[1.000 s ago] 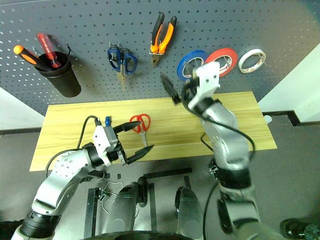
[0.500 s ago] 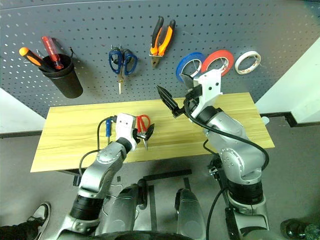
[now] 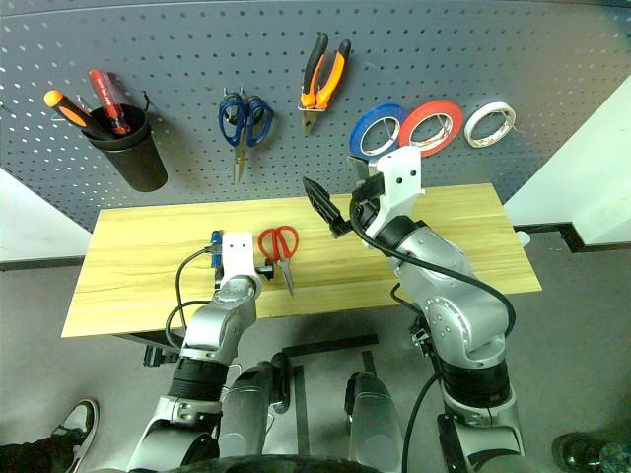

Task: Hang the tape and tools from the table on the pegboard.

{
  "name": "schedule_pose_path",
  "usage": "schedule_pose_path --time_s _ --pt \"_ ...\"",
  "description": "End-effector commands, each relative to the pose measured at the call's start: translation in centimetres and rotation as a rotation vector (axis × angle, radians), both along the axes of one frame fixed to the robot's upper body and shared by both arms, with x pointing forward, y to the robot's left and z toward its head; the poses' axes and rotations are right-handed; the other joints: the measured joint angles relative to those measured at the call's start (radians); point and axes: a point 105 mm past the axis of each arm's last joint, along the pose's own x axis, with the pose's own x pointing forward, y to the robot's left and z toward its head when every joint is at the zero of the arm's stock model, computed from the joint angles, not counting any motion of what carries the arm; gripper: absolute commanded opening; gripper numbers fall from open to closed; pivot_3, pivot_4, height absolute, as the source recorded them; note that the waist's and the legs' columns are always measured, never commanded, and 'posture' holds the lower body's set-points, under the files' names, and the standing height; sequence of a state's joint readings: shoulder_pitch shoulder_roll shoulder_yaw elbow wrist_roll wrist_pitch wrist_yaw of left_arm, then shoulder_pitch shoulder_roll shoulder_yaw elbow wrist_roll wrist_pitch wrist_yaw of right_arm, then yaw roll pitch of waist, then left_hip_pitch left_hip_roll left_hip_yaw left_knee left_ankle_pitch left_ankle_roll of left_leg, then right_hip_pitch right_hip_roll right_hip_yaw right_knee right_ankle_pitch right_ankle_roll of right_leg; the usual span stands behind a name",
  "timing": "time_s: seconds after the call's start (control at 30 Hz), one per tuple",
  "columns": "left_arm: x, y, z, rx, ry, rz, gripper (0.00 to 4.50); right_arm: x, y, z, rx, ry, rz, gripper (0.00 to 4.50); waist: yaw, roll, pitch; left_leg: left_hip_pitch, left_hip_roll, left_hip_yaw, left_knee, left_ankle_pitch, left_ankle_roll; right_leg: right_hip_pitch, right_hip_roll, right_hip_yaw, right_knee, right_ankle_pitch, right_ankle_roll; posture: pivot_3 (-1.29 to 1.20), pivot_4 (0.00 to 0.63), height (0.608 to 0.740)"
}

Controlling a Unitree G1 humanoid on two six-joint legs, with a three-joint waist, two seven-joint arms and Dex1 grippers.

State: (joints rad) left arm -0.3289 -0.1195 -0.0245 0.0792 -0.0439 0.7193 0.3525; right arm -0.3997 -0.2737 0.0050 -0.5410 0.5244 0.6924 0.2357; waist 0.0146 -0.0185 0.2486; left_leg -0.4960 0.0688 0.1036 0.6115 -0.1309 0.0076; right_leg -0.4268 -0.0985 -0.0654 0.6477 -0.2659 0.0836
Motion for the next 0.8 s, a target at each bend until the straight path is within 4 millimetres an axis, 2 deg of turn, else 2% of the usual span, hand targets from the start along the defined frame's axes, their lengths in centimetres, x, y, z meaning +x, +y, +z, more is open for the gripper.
schedule_pose_path --time_s 0.03,0.17,0.33,0.8 --pt "-1.1 -4.4 -0.4 -0.095 0.01 -0.083 4.5 -0.8 0.2 0.9 0.01 -0.041 0.004 4.48 -0.001 0.0 0.0 0.0 0.0 0.0 0.0 -0.001 0.001 0.0 0.0 0.0 -0.001 0.0 0.0 0.01 0.278 0.717" --pt "-1.0 -5.5 0.5 -0.098 -0.025 -0.14 4.5 -0.9 0.1 0.7 0.006 -0.038 -0.002 4.48 -0.001 0.0 0.0 -0.003 0.0 0.001 -0.001 -0.001 0.002 0.001 0.0 0.001 -0.001 0.0 0.0 0.01 0.276 0.717" --pt "-1.1 -6.0 -0.9 -0.125 0.042 -0.128 4.5 -0.9 0.0 0.9 0.006 -0.039 -0.015 4.48 -0.002 0.0 0.0 -0.003 0.0 0.001 -0.001 -0.001 0.002 0.001 0.0 0.001 -0.001 0.0 0.0 0.0 0.285 0.717" --pt "-0.6 -7.9 -1.8 -0.148 0.079 -0.126 4.5 -1.3 -0.2 0.7 0.008 -0.025 -0.042 4.48 -0.004 0.001 0.005 -0.003 -0.002 0.002 -0.004 -0.004 0.005 -0.002 -0.003 0.0 -0.008 0.0 0.0 -0.02 0.306 0.717"
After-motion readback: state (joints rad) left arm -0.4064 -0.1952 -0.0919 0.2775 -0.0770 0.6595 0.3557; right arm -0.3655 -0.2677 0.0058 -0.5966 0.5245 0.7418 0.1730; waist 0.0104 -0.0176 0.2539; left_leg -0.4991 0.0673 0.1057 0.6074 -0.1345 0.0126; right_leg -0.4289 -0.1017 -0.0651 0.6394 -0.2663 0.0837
